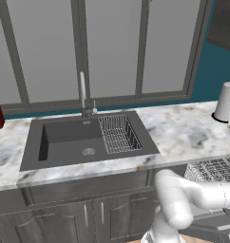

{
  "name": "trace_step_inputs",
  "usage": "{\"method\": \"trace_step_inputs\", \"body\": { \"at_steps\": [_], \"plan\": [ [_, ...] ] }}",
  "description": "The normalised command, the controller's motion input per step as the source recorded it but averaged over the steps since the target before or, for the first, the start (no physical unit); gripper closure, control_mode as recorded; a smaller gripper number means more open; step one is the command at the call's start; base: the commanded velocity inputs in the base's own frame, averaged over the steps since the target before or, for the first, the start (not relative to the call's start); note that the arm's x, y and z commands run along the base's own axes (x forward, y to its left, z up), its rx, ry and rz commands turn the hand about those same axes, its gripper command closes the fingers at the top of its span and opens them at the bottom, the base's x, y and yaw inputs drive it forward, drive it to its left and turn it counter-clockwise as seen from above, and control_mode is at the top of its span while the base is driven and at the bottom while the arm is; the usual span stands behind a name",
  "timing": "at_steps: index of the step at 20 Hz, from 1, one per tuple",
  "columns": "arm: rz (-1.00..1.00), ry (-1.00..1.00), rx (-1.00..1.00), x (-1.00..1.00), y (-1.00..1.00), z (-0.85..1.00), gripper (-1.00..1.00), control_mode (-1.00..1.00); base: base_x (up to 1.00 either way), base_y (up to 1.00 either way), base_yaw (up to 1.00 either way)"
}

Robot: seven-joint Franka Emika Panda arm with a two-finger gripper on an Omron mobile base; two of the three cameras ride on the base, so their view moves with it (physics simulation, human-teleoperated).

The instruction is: Pick up the cup and bowl from the counter, place them in the dishwasher, and close the dishwasher door.

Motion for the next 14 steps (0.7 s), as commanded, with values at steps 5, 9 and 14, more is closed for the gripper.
{"method": "trace_step_inputs", "body": {
  "at_steps": [5,9,14],
  "plan": [
    [-0.07,0.03,-0.08,1.00,0.00,0.82,-1.00,-1.00,0.00,0.00,0.00],
    [-0.11,0.08,-0.10,1.00,0.01,0.84,-1.00,-1.00,0.00,0.00,0.00],
    [-0.09,0.07,-0.07,1.00,0.01,0.56,-1.00,-1.00,0.00,0.00,0.00]
  ]
}}
